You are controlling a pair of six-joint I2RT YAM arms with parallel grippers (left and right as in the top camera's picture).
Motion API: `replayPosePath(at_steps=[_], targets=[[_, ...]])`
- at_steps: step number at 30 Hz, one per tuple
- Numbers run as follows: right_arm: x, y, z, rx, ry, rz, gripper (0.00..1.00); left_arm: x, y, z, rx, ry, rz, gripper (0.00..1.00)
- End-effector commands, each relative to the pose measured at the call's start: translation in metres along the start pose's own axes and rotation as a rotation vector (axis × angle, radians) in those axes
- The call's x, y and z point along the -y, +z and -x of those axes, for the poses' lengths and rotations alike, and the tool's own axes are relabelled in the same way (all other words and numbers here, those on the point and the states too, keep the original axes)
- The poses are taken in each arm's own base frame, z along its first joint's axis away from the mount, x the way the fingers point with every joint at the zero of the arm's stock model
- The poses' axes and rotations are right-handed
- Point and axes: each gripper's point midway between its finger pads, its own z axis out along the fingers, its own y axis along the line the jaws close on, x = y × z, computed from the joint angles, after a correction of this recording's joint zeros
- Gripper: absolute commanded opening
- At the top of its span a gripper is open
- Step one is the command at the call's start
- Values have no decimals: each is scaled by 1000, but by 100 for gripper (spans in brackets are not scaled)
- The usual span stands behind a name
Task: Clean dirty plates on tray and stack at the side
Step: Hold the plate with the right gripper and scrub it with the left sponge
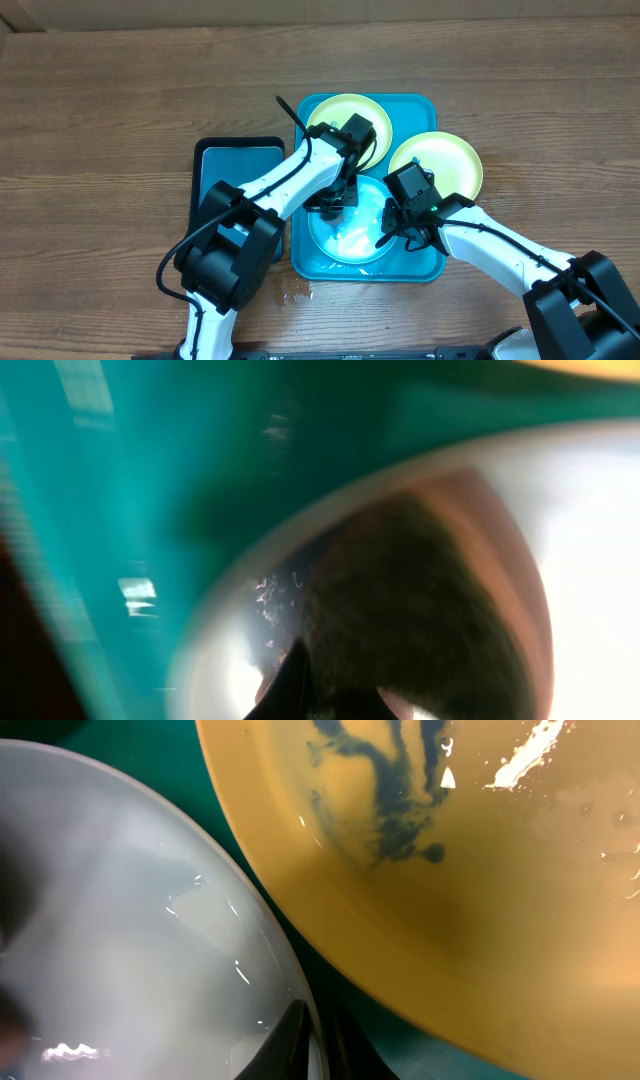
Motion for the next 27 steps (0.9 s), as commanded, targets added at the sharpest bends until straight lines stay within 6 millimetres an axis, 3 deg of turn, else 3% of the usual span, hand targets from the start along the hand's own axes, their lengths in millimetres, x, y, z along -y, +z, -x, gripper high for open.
replayPosePath(at_steps=[1,4,8,10,12,16,19,22,27], targets=[[14,6,0,0,11,-56,9,-46,6,22,86,41,210,4],[14,6,0,0,11,-56,9,-23,10,11,16,95,84,4],[14,6,0,2,12,-56,8,56,2,-21,-154,175,-363,4],[12,6,3,13,13,-50,6,68,1,-34,-194,190,-426,4],[11,6,5,21,14,-43,5,66,6,-45,-221,195,-406,4],[11,6,5,21,14,-43,4,53,14,-67,-299,158,-341,4],[11,6,5,21,14,-43,4,12,21,-73,-309,130,-126,4],[11,6,5,21,14,-43,4,-39,24,-49,-169,54,168,4],[11,6,4,18,13,-45,4,-78,14,-14,2,13,376,4]])
